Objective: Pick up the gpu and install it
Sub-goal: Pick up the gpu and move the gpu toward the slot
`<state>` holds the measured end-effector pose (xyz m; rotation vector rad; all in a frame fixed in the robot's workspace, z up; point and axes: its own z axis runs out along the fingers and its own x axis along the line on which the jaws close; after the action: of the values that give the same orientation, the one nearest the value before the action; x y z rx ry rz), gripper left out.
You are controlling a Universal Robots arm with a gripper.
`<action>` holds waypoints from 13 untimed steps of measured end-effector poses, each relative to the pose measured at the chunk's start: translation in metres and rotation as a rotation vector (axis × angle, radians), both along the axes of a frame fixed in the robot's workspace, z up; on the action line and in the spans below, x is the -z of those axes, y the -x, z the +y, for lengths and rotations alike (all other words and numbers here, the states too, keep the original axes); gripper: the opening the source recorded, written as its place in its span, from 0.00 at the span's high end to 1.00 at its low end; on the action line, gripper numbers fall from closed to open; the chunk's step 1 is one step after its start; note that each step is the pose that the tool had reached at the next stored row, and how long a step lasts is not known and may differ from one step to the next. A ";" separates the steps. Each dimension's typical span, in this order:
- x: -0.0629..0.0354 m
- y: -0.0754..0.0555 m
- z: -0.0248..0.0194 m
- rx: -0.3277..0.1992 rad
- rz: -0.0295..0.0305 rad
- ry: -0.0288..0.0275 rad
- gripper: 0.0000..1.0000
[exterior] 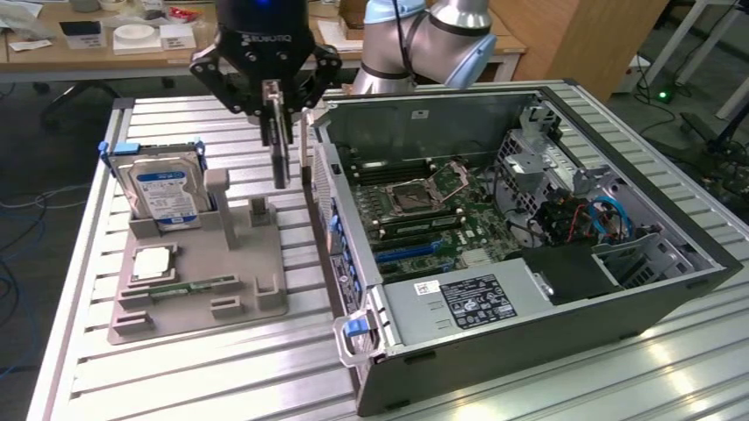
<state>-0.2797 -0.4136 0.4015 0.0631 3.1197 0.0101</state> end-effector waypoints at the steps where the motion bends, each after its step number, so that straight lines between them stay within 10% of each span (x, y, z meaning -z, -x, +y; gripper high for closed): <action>1: -0.0001 -0.005 0.0000 0.000 0.0002 0.0001 0.72; 13: -0.0001 -0.053 0.0000 0.000 0.0002 0.0001 0.72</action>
<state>-0.2269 -0.4136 0.4015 0.0629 3.1199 0.0099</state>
